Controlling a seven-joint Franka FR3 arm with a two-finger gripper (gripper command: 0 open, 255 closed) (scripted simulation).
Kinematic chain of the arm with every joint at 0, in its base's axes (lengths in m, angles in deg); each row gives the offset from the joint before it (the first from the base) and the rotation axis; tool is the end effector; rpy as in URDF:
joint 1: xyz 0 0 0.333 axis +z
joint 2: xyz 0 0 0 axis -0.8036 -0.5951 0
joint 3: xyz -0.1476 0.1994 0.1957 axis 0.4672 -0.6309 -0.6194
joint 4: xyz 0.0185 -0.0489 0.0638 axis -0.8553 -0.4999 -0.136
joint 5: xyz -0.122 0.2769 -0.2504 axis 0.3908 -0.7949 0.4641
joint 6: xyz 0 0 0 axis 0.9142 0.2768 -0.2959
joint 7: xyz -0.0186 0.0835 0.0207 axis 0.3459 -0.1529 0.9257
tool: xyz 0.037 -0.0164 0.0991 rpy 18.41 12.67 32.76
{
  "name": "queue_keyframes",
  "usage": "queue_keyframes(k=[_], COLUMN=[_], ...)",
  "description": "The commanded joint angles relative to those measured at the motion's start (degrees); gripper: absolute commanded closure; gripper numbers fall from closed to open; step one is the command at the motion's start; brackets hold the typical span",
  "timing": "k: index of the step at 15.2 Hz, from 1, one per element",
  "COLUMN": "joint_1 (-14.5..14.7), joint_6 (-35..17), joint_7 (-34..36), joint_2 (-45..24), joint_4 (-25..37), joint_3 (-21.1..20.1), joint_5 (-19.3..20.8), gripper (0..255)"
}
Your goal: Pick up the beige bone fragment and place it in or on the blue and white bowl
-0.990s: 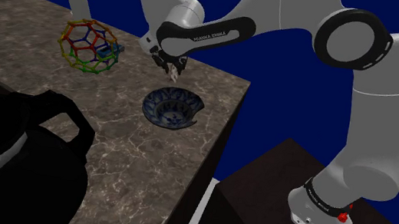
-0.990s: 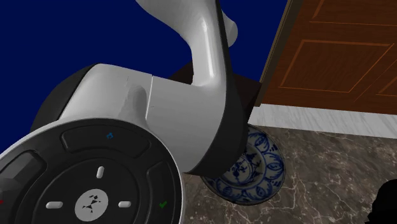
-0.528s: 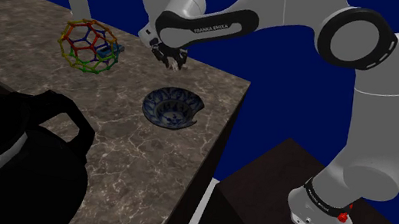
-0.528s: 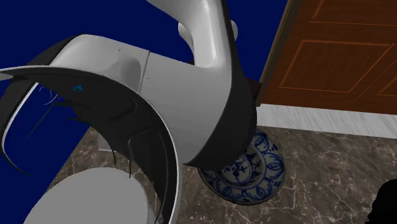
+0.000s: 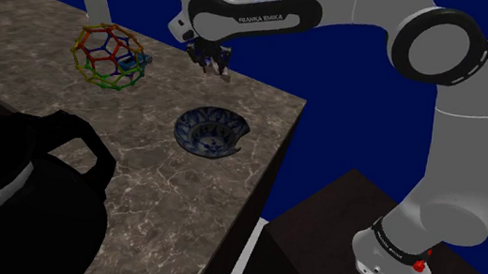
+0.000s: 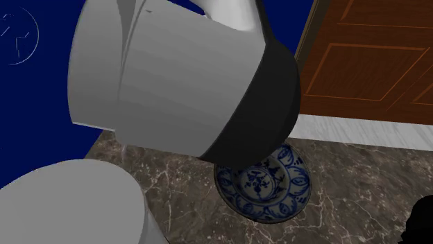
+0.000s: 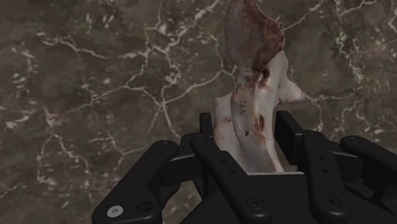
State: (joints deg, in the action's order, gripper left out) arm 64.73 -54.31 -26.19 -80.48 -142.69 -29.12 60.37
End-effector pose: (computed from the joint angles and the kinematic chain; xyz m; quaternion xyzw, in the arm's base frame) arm 0.6469 0.2699 0.4597 0.3729 0.9075 -0.1264 0.1464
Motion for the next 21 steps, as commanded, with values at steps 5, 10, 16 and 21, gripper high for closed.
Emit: queue_keyframes(k=[5,10,16,21], joint_1=[0.67,1.41,2.30,3.13], joint_6=[4.44,8.17,11.09,9.03], joint_7=[-1.88,-3.40,-3.61,1.97], joint_2=[-0.04,-0.54,0.57,8.91], joint_4=[4.88,9.45,11.14,-1.14], joint_3=[-0.11,-0.11,-0.45,-2.58], joint_5=[-0.37,-0.42,-0.67,-2.73], gripper=[255,255,255,255])
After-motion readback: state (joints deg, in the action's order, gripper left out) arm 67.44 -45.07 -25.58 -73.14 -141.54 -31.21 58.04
